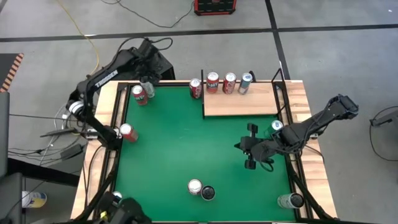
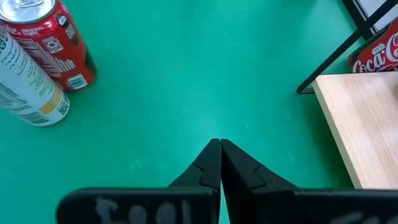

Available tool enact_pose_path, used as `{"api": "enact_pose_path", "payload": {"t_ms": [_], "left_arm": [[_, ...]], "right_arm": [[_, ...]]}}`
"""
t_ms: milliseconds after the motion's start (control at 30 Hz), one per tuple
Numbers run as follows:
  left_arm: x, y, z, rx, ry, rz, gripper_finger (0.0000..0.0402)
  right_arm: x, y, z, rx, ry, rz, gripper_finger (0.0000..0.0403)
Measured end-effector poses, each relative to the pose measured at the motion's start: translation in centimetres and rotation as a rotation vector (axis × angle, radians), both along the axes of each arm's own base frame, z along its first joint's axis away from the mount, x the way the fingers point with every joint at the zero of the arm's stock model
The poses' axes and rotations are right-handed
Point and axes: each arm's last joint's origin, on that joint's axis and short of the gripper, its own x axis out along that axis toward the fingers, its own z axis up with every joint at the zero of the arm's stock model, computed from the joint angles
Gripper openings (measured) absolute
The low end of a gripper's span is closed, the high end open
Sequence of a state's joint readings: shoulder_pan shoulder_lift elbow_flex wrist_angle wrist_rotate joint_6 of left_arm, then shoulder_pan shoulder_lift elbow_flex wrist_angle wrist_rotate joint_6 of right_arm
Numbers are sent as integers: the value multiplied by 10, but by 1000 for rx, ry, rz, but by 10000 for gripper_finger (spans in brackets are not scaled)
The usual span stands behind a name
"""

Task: Place canned beverage on shelf
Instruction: Move the top left yellow soda can to the center of the table

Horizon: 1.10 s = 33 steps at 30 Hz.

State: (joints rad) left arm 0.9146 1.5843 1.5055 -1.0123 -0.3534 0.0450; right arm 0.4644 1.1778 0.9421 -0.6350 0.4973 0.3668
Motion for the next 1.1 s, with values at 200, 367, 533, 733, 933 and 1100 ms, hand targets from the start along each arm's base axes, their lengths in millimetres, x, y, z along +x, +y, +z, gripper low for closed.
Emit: {"api": "enact_pose_path", "payload": {"t_ms": [200, 367, 533, 733, 933, 1100], "left_arm": [[-4, 14, -16, -90, 21, -36, 297], [-9, 17, -17, -163, -73, -114, 297], [-14, 21, -16, -151, -65, -124, 313], [-16, 26, -14, -139, -127, -99, 338], [-19, 23, -16, -159, -78, -67, 341], [-21, 21, -18, -175, -47, -41, 341]], "right_arm": [[-1, 0, 0, 11, 4, -13, 31], [-3, -2, -3, 16, 34, -35, 31], [-3, -2, -3, 17, 31, -38, 30], [-3, -2, -3, 17, 31, -38, 27], [-3, -2, -3, 17, 31, -37, 30], [-3, -2, -3, 13, 32, -34, 28]]}}
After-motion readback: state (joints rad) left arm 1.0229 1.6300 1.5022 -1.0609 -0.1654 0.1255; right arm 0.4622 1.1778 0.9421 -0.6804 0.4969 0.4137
